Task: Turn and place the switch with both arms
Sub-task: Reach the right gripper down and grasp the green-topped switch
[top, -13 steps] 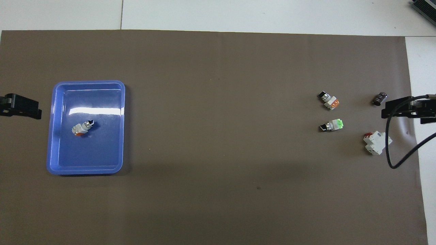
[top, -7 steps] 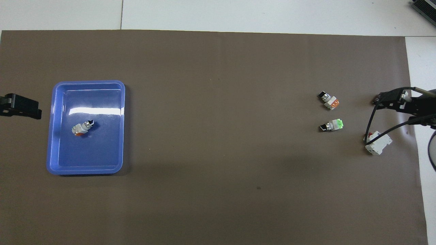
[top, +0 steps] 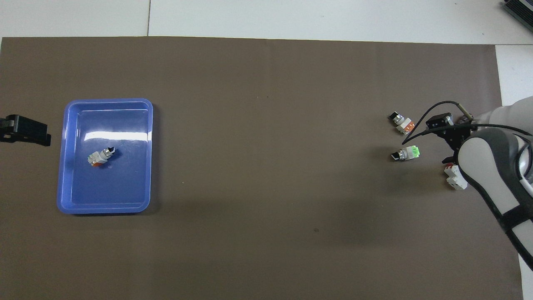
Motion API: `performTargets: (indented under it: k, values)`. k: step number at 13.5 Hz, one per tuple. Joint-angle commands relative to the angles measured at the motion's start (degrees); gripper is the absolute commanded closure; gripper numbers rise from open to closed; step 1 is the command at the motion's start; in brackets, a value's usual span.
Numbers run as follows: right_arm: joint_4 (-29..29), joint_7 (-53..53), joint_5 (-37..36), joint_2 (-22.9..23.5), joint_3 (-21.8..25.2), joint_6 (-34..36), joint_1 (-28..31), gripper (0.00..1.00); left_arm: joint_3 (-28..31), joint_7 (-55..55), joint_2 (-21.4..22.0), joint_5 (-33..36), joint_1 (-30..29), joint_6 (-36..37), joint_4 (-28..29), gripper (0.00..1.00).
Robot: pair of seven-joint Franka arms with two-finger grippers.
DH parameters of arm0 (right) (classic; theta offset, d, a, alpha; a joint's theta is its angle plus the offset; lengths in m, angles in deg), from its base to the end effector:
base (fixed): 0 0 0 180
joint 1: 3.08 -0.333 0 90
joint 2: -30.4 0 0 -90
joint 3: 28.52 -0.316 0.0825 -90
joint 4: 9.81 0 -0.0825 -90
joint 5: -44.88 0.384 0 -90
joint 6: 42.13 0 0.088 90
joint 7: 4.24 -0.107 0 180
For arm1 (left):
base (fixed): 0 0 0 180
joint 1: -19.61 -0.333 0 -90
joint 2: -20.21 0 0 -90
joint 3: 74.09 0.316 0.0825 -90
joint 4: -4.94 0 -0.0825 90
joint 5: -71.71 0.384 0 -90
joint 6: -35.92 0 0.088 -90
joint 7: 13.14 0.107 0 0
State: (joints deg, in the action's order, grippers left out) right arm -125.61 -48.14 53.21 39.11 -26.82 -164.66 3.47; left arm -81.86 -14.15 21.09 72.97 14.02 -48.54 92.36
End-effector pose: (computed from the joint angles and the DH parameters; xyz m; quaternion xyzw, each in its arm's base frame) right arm 0.5720 -0.0763 0.3737 -0.8783 0.4743 0.0341 0.0503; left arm 0.5397 -0.0187 0.6456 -0.9997 0.0093 0.0179 0.0125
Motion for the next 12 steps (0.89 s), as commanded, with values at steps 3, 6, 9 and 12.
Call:
performTargets:
  k: [3,6,9,12]
  values:
    - [-3.12,-3.56,4.41,4.20,-0.65,-8.59,0.13,0.00,-0.05,-0.48,1.57,0.67,-0.21,-0.45,1.96,0.00]
    - [-4.34,-3.21,4.60,4.82,-0.65,-9.39,0.04,0.00,-0.05,-0.40,1.57,0.67,-0.21,-0.45,1.87,0.00]
    - [-5.66,-2.86,4.60,5.78,-0.74,-11.58,-0.48,0.00,-0.05,-0.48,1.57,0.67,-0.21,-0.45,1.96,0.00]
    - [-5.75,-3.03,4.69,6.14,-0.74,-12.29,-0.66,0.00,-0.05,-0.49,1.57,0.67,-0.21,-0.45,1.87,0.00]
